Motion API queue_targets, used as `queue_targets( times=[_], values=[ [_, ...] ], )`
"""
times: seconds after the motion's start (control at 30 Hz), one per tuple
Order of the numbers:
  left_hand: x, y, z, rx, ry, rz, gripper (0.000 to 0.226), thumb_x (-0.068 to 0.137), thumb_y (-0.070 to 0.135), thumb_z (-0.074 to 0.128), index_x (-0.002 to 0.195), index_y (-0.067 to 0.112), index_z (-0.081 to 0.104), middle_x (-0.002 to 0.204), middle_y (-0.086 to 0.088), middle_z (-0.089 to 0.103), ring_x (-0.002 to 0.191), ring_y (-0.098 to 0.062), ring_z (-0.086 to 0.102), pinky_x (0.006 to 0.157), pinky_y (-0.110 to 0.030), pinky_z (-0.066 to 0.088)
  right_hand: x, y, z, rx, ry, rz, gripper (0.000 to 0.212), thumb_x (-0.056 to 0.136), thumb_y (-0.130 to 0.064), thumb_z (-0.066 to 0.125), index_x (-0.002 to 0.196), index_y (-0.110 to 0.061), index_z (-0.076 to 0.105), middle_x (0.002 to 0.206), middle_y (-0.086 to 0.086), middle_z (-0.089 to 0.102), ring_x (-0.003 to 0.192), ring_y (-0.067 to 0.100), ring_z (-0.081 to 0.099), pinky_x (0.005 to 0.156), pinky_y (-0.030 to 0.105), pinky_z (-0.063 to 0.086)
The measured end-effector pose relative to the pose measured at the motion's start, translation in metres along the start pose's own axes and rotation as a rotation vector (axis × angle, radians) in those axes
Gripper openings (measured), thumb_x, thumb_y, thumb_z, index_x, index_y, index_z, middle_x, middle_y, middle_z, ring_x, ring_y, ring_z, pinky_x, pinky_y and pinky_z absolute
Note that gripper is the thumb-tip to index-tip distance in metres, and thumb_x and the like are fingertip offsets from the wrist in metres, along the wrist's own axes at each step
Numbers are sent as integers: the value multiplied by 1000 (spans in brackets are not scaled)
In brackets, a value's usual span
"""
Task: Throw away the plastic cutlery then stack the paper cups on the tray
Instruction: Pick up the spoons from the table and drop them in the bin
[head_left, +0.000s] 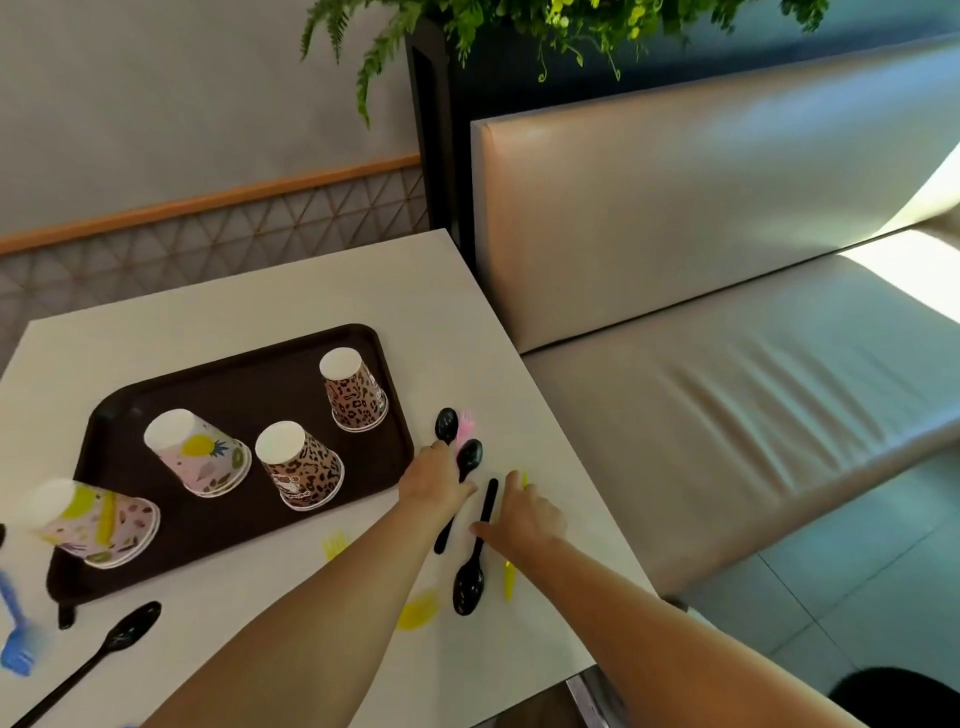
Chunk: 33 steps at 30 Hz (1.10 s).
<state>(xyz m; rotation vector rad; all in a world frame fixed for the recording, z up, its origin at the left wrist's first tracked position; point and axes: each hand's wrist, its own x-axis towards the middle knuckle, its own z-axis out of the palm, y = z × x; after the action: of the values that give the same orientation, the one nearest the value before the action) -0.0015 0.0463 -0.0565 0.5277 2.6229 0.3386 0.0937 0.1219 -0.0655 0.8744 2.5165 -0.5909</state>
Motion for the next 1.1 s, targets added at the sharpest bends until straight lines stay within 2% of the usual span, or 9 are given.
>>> queue_targets(
  times=[0.23,0.37,0.47,0.57,0.63,0.8,0.9,0.97,1.1],
  values=[
    [12,10,10,-53,30,-58,51,82,29,68,120,2,47,122,-15,52,110,-28,55,83,-32,45,13,16,-14,64,27,-38,54,90,-29,58,130,-11,28,118,12,51,103,30,59,67,33,41],
    [20,20,13,-112,24,-115,32,90,9,53,120,-1,47,124,-18,52,113,-30,53,86,-33,44,15,27,-16,149,62,-20,52,90,-17,54,132,-8,26,111,11,52,96,29,58,64,32,37],
    [24,26,18,-144,17,-160,30,94,2,43,123,-3,43,127,-19,50,116,-32,52,91,-35,43,15,36,-18,217,98,-8,49,88,-17,56,128,-8,28,101,9,51,86,28,55,63,32,37],
    [27,32,20,-176,14,-206,30,96,2,37,126,-3,40,131,-20,47,120,-33,49,96,-37,41,15,44,-19,250,104,33,51,84,-26,65,120,-8,33,111,9,55,99,28,59,65,32,37],
    [28,34,20,-200,2,-224,31,97,2,34,128,-3,38,134,-20,44,121,-34,48,98,-37,39,15,47,-19,266,102,84,45,83,-30,67,111,-8,39,109,8,57,99,27,60,65,31,37],
    [25,38,18,-231,-50,-177,37,95,-3,34,132,-4,32,137,-21,38,123,-34,46,98,-35,38,14,49,-17,128,88,42,30,94,-33,51,108,-7,54,98,6,52,102,25,58,67,30,35],
    [19,39,17,-235,-46,-111,37,93,-5,39,129,-4,33,133,-20,42,118,-32,48,90,-31,40,16,48,-14,34,115,-10,28,99,-26,41,115,-5,50,112,9,55,109,26,54,74,32,39],
    [14,41,15,-251,-31,-79,33,93,-3,39,126,-4,35,129,-20,45,115,-32,49,84,-30,39,15,45,-11,-55,145,-28,25,99,-13,35,120,-4,45,121,11,53,111,27,53,83,32,42],
    [0,42,5,-298,-4,-37,27,97,3,35,123,-3,35,122,-23,50,108,-35,54,76,-34,41,12,44,-3,-60,167,-32,32,95,0,30,126,-2,38,125,15,50,114,29,52,91,33,43]
  ],
)
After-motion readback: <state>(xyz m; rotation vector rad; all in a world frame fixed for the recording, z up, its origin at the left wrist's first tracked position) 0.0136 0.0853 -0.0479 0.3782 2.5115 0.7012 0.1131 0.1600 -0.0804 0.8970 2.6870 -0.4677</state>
